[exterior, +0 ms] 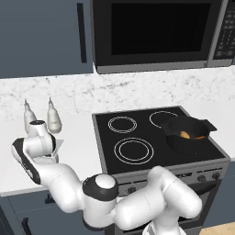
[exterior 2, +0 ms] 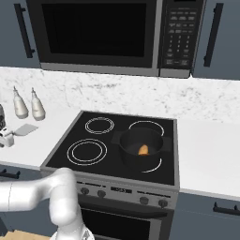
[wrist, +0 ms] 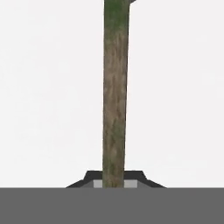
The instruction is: Put the carrot and potato in the pot. Retrieve the spatula and lightly stir the vegetables in the pot.
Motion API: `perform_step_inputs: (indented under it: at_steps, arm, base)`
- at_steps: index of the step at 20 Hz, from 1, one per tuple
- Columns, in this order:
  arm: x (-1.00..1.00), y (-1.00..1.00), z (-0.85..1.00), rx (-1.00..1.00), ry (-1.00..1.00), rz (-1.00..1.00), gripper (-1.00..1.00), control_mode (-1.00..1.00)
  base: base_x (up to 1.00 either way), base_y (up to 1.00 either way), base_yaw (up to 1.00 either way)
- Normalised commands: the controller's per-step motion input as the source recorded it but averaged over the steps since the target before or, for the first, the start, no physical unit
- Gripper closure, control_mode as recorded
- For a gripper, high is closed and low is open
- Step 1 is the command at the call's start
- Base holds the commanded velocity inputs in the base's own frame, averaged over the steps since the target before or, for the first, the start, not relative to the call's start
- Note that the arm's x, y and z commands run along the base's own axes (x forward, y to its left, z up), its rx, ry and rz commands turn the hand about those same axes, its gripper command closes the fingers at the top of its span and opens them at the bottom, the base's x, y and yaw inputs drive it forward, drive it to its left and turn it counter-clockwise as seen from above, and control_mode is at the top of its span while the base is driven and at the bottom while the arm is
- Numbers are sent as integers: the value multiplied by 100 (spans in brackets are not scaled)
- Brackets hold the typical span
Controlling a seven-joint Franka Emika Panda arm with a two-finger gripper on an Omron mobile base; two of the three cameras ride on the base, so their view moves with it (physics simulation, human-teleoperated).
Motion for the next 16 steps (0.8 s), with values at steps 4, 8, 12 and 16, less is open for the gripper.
perform_step_inputs:
  at_steps: [4,8,12,16]
  arm:
    - [-77,-29,38,0,-19,-1,100,-100]
    - [-82,-43,81,4,-11,-8,100,-100]
    - [-63,-53,81,9,0,-17,100,-100]
    - [-63,-67,81,11,10,-25,100,-100]
  base:
    - [0,0,0]
    - [0,0,0]
    - [0,0,0]
    - [0,0,0]
